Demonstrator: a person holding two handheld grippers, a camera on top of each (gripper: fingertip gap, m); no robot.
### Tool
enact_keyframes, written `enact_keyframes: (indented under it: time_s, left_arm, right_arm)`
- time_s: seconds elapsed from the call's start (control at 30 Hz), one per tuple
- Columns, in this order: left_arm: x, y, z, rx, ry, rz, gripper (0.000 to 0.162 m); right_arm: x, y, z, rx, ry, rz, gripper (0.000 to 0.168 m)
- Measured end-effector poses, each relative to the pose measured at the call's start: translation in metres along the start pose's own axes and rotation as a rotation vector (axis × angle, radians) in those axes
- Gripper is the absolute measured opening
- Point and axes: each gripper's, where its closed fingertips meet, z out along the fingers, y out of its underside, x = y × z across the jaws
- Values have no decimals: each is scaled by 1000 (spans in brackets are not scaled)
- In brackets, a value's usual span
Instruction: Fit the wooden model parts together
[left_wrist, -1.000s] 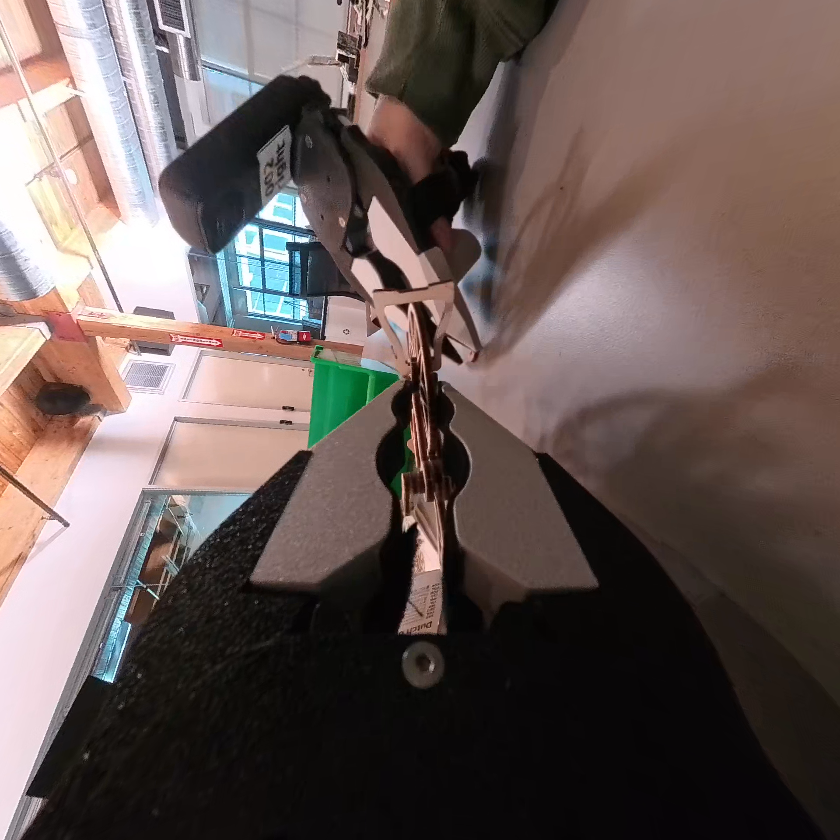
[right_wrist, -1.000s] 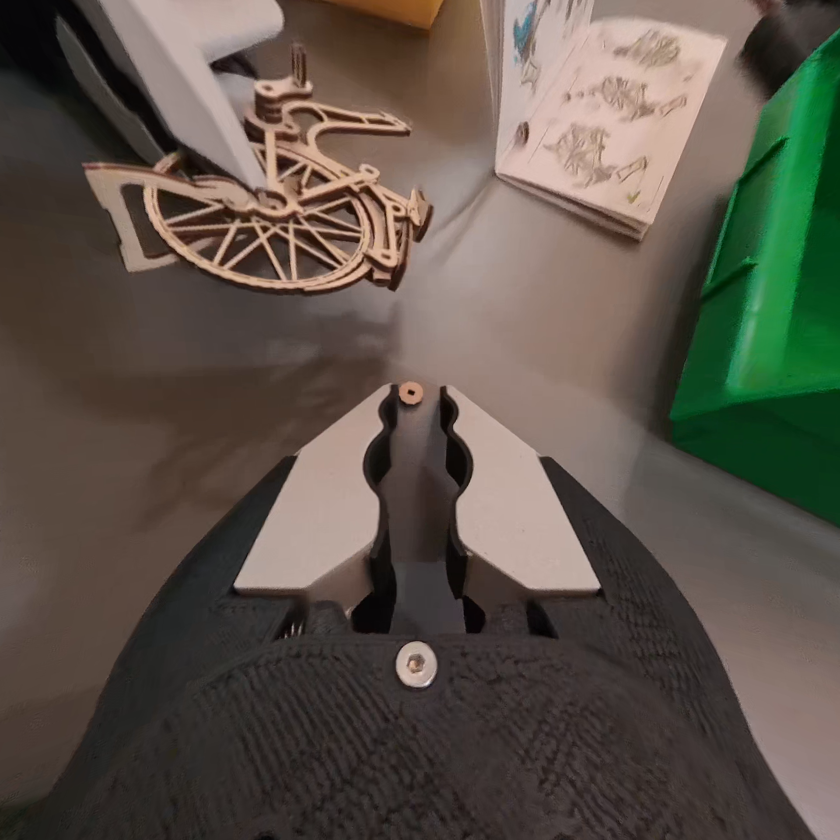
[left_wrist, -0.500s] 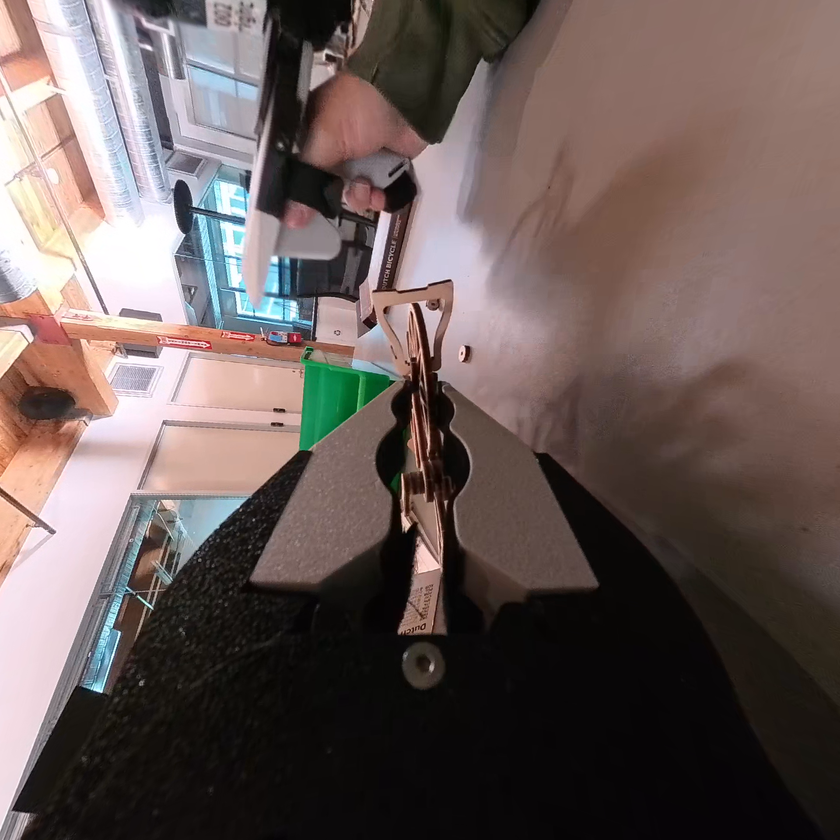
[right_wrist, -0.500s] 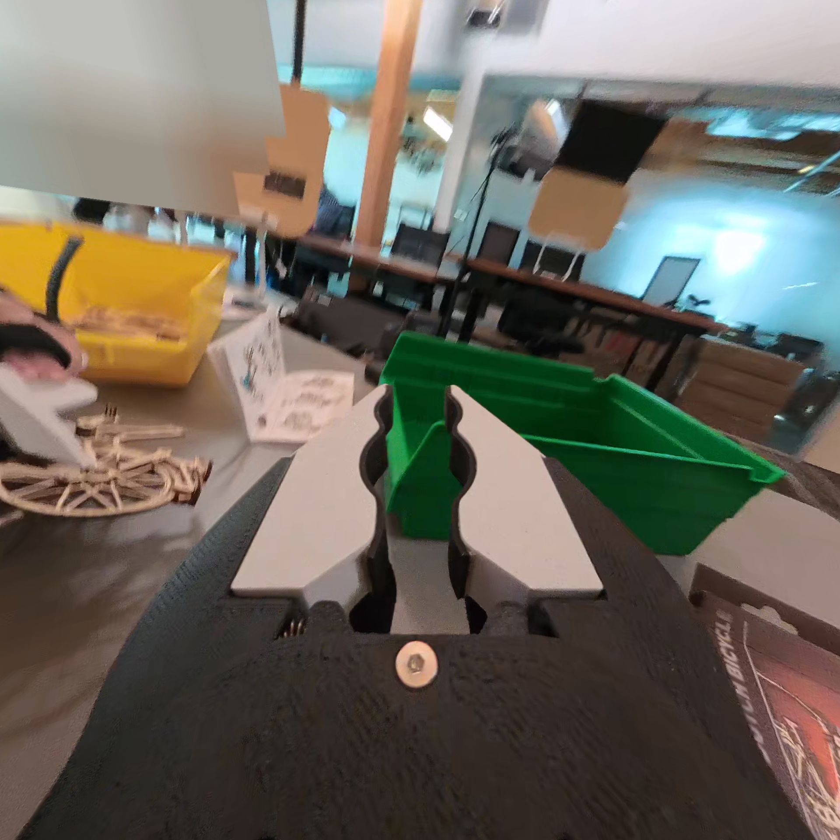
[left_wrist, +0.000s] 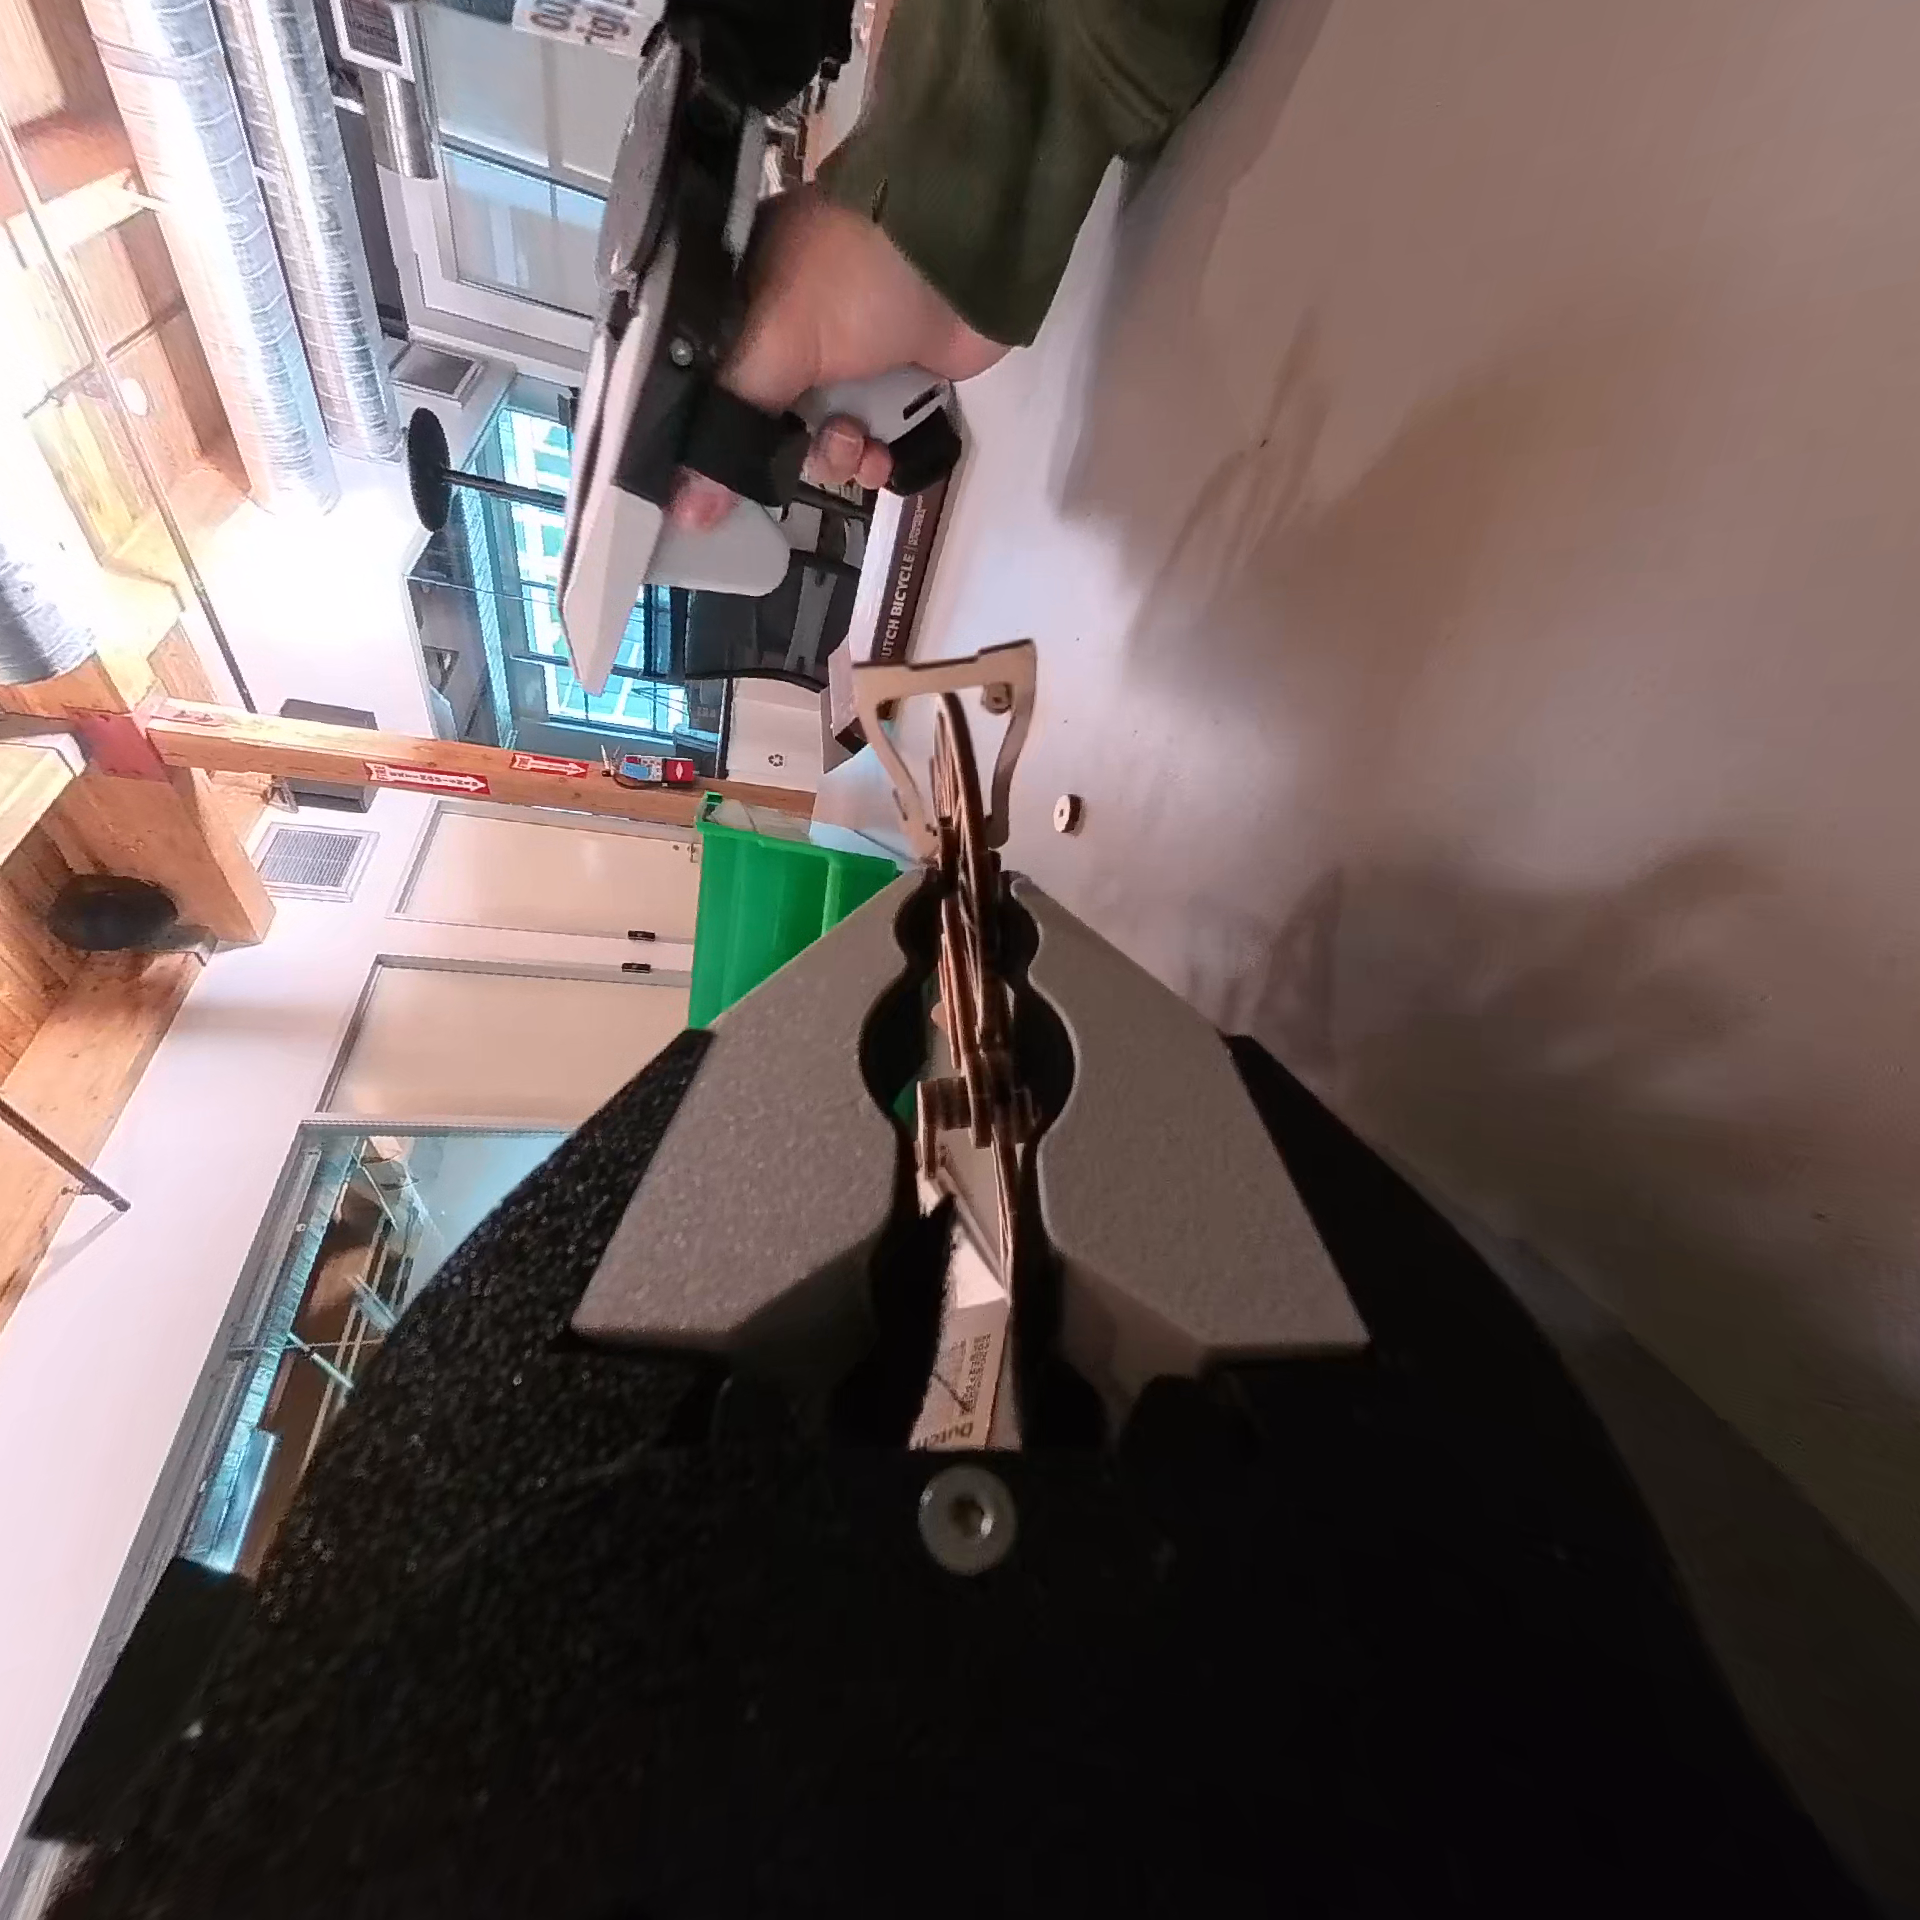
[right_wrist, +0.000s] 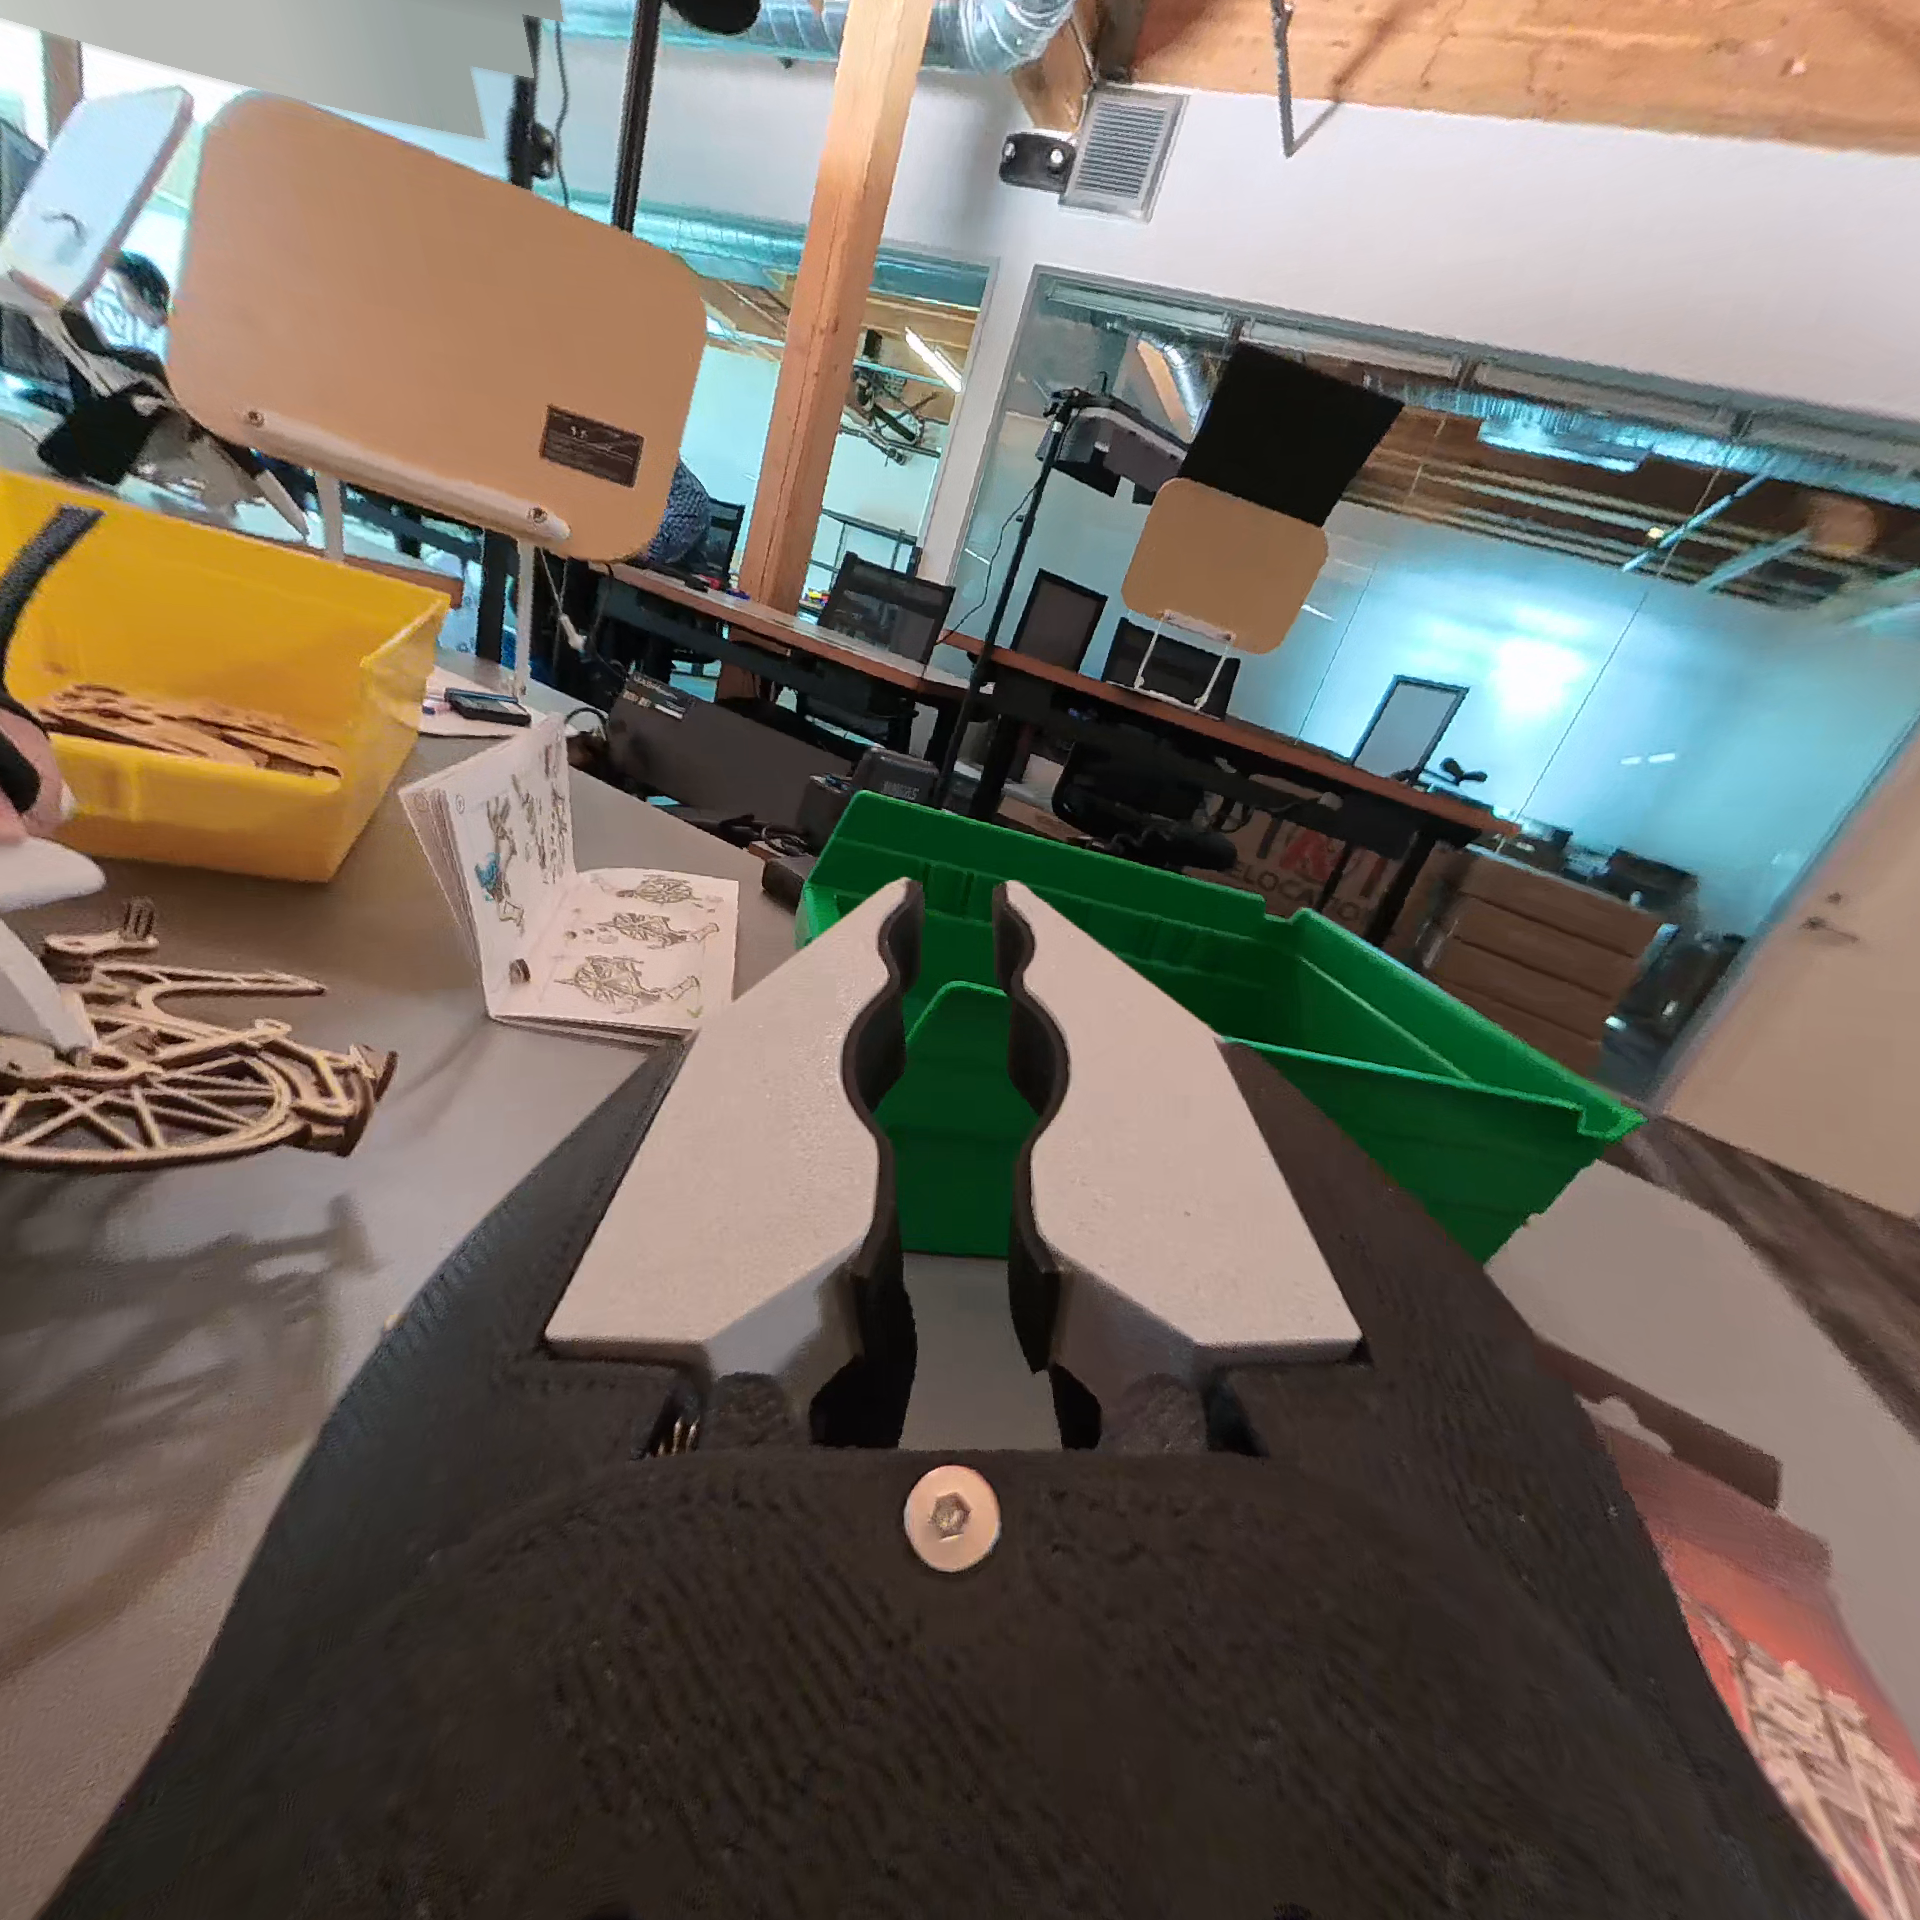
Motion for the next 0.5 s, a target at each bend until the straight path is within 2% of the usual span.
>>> enact_keyframes:
  time_s: [0.17, 0.4, 0.5]
  left_arm:
    - [2, -6, -1, 16, 3, 14, 7]
    - [2, -5, -1, 19, 6, 0, 7]
    - [1, -4, 0, 26, 6, -15, 7]
  right_arm:
    - [-4, 1, 1, -13, 4, -67, 10]
    - [-5, 3, 1, -19, 0, -65, 9]
    - [-16, 5, 3, -29, -62, -68, 13]
